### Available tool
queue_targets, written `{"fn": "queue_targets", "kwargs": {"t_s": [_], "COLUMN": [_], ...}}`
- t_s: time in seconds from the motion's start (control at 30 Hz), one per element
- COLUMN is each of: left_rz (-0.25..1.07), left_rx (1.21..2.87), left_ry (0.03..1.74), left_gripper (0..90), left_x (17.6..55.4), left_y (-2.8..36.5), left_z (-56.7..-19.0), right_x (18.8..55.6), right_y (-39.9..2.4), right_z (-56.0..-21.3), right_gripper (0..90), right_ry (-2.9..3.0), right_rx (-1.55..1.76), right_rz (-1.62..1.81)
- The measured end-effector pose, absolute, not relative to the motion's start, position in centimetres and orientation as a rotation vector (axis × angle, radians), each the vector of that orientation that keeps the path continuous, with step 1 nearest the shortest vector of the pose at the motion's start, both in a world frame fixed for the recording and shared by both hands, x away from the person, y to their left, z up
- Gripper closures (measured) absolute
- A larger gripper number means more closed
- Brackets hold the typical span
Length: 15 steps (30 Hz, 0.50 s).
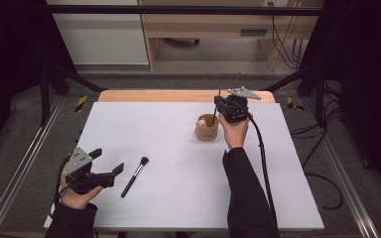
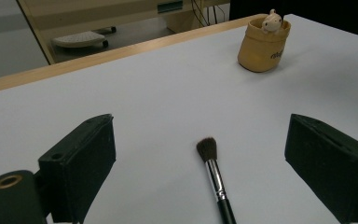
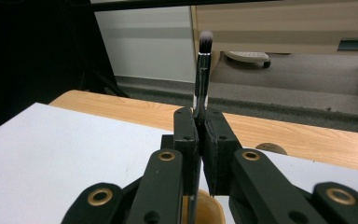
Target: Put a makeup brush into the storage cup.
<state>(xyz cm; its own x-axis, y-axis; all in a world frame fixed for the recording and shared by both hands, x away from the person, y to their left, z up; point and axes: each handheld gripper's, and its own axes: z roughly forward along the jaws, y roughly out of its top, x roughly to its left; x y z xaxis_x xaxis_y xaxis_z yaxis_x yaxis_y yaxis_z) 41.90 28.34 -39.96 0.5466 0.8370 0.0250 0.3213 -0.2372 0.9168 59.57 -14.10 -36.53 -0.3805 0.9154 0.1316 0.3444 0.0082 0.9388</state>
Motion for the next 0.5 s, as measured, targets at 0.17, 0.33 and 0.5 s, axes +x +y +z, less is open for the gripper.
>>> {"fn": "queue_targets", "kwargs": {"t_s": [0.17, 0.33, 0.5], "left_rz": [0.658, 0.660, 0.661], "left_rx": [1.805, 1.807, 1.807], "left_ry": [0.956, 0.954, 0.955], "left_gripper": [8.0, 8.0, 8.0], "left_x": [41.9, 41.9, 41.9], "left_y": [28.3, 28.4, 28.4], "left_z": [-40.0, -39.9, -39.9], "right_x": [59.8, 60.0, 60.1], "right_y": [-13.6, -13.1, -12.8], "right_z": [-37.0, -37.6, -38.1], "right_gripper": [85.2, 85.2, 85.2], "right_ry": [1.768, 1.786, 1.798], "right_rx": [1.297, 1.299, 1.306], "right_rz": [1.360, 1.345, 1.325]}}
